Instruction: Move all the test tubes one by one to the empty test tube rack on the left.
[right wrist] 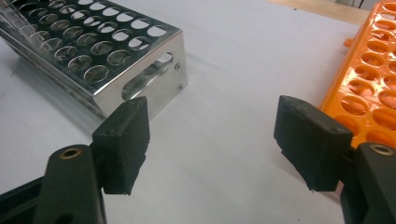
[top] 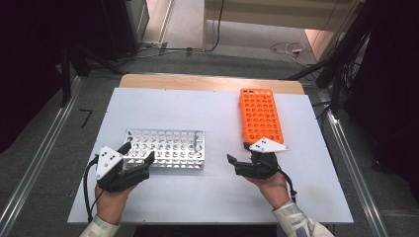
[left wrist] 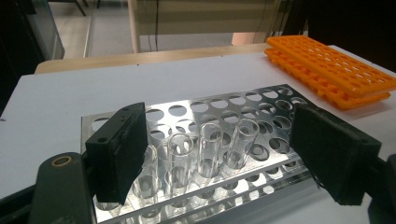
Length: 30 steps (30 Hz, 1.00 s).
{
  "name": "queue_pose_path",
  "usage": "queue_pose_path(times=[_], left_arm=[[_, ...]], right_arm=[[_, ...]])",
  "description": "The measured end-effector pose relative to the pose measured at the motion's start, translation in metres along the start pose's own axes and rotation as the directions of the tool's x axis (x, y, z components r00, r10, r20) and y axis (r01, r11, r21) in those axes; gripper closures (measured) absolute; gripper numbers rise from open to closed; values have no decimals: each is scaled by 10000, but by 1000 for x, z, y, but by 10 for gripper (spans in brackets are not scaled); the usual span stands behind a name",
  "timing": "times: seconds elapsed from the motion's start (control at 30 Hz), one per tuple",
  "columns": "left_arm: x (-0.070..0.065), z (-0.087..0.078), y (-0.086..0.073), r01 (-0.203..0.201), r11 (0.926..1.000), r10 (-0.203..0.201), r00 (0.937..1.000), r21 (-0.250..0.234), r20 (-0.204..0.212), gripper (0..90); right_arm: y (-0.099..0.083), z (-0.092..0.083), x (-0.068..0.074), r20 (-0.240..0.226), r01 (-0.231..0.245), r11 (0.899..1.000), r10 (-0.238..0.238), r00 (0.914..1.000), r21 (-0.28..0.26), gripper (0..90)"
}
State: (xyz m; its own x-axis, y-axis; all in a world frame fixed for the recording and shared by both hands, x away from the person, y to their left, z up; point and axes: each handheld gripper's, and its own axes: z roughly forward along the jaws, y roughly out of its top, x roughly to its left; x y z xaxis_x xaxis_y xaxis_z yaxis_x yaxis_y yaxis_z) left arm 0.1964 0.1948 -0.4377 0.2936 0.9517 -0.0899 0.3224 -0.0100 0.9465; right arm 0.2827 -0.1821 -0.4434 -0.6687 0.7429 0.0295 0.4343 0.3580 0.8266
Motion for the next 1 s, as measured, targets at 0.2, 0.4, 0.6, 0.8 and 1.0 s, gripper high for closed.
queue_pose_path(times=[0.2,0.4,0.6,0.8,1.0], left_arm=[[5,-3,1,72,10000,-73,9999,-62,-101,192],[11,-5,1,192,9998,-193,9995,-46,-236,192],[15,-7,0,276,9996,-276,9990,-9,-352,183],[20,-10,-1,344,9994,-344,9982,-7,-481,183],[24,-13,-2,380,9993,-379,9974,0,-610,181]], right_arm=[[-2,-6,-8,173,-216,9997,218,9996,-83,253],[-5,-13,-17,395,-350,9992,357,9986,-174,253],[-7,-18,-23,527,-418,9989,429,9977,-215,253],[-10,-23,-29,686,-519,9983,537,9962,-265,252],[-14,-29,-37,887,-657,9974,681,9937,-305,251]])
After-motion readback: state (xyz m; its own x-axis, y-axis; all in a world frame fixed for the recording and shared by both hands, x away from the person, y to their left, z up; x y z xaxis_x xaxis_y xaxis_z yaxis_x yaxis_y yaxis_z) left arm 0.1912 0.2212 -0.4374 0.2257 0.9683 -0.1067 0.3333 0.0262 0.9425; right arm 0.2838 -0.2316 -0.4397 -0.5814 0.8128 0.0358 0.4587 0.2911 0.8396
